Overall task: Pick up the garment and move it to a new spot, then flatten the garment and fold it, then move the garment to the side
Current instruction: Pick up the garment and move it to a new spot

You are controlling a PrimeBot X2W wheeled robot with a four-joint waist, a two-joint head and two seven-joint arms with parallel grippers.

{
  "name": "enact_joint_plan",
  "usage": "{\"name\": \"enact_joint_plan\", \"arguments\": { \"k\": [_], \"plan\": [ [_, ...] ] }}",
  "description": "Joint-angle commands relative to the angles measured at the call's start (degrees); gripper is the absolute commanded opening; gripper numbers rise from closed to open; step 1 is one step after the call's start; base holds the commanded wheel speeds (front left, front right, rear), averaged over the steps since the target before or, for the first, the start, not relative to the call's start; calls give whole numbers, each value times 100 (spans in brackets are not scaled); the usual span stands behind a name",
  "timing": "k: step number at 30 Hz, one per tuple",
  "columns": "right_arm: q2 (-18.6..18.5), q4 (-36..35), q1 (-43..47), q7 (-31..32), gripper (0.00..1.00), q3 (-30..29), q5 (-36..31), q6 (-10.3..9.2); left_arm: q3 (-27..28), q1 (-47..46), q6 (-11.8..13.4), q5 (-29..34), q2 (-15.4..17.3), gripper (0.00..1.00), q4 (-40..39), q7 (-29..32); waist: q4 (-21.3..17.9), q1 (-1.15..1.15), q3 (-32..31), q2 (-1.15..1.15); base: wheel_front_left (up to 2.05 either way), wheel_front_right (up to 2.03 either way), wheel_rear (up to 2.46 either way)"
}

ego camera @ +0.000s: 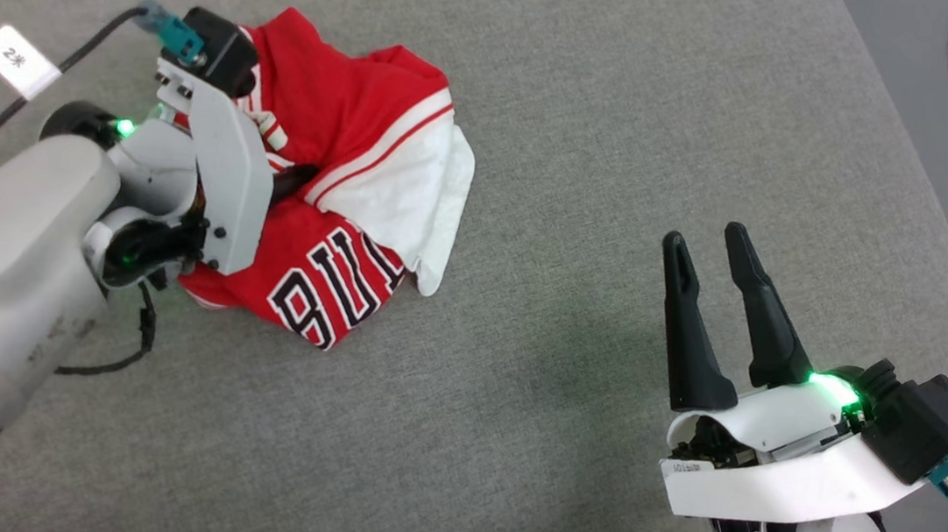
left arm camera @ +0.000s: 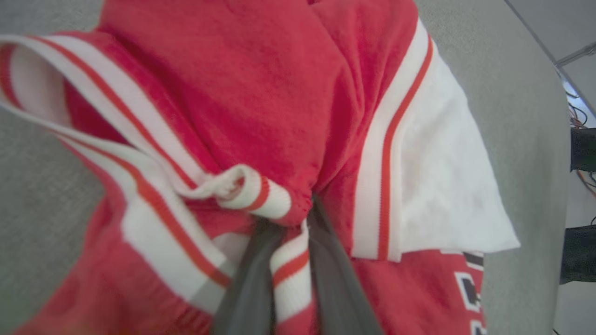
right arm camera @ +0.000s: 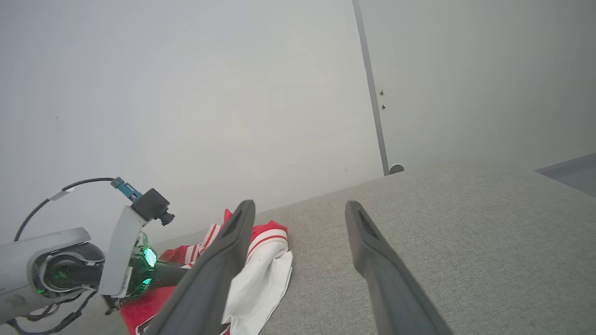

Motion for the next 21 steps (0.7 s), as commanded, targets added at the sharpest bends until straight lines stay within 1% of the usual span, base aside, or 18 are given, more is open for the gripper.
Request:
{"name": "enact_joint_plan", "arguments": {
  "k": [1,4,6,9,11,15,16,17,21],
  "plan": [
    [16,-37,65,-10,100,38,38,2,-307,285,34,10,151,0,202,183,-78,0,106,0,0,0,0],
    [15,-67,57,-10,100,73,78,2,-754,302,53,140,306,0,260,244,-116,0,176,0,0,0,0],
    [15,-73,41,-10,100,96,95,2,-1101,274,57,333,423,0,295,174,-140,0,204,0,0,0,0],
    [14,-70,15,-10,100,128,114,2,-1448,278,66,302,544,0,397,123,-171,0,229,0,0,0,0],
    [16,-66,10,-10,100,104,103,2,-1518,219,68,226,526,0,450,13,-148,0,232,0,0,0,0],
    [15,7,-26,-10,100,38,-20,2,-1536,-61,71,51,338,0,456,-370,68,0,171,0,0,0,0],
    [14,48,-53,-10,100,21,-68,2,-1530,-130,71,-11,287,89,436,-450,150,0,131,0,0,0,0],
    [13,99,-88,-10,100,2,-117,2,-1542,-193,70,-83,251,100,370,-536,239,0,86,0,0,0,0],
    [12,342,-201,-10,100,-84,-331,2,-1419,-515,62,-473,211,100,171,-1099,660,0,-138,0,0,0,0]
  ]
}}
